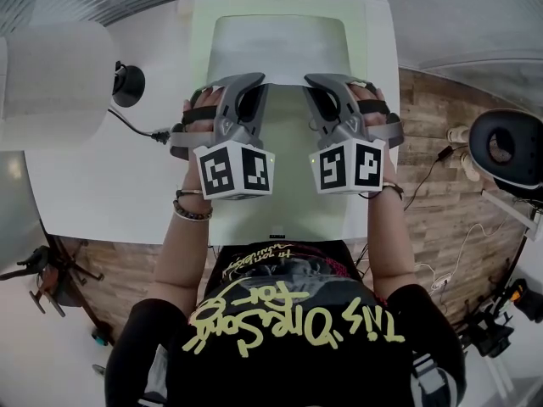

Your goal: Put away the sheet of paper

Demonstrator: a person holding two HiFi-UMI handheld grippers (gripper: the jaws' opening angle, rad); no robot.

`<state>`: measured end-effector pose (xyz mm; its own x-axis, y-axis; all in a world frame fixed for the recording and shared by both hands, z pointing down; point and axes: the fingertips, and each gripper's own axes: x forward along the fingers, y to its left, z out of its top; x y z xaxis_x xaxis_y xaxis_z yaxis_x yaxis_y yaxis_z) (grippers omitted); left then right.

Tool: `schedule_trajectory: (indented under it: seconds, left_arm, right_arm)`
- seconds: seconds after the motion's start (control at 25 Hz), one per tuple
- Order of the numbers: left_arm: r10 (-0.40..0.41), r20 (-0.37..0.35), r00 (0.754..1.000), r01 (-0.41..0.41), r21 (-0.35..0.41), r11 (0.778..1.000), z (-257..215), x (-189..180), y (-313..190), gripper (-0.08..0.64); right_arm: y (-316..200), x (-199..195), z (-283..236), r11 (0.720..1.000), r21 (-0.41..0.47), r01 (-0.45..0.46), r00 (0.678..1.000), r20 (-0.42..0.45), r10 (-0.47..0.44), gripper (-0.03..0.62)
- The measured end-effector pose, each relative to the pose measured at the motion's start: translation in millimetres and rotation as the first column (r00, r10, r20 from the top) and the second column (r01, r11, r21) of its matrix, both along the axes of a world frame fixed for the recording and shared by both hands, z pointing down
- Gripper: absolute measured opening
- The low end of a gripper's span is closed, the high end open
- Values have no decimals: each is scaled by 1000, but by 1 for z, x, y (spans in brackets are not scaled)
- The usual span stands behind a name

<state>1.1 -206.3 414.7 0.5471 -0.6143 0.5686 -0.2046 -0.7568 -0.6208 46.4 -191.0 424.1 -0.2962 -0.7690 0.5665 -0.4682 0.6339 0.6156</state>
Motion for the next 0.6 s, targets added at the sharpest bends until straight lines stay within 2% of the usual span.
schedule_trajectory:
  seconds: [0.16,0.6]
  left_arm:
    - [9,14,1000,-9,28,1000,-2,2,-2,8]
    - [-2,20,1000,2,22,1000,-2,3,-11,8]
  right_arm:
    - [-2,2,0,1000,2,-3,1000,2,3,9]
    - [-12,3,-3,1000,0,6,1000,-16,-6,9]
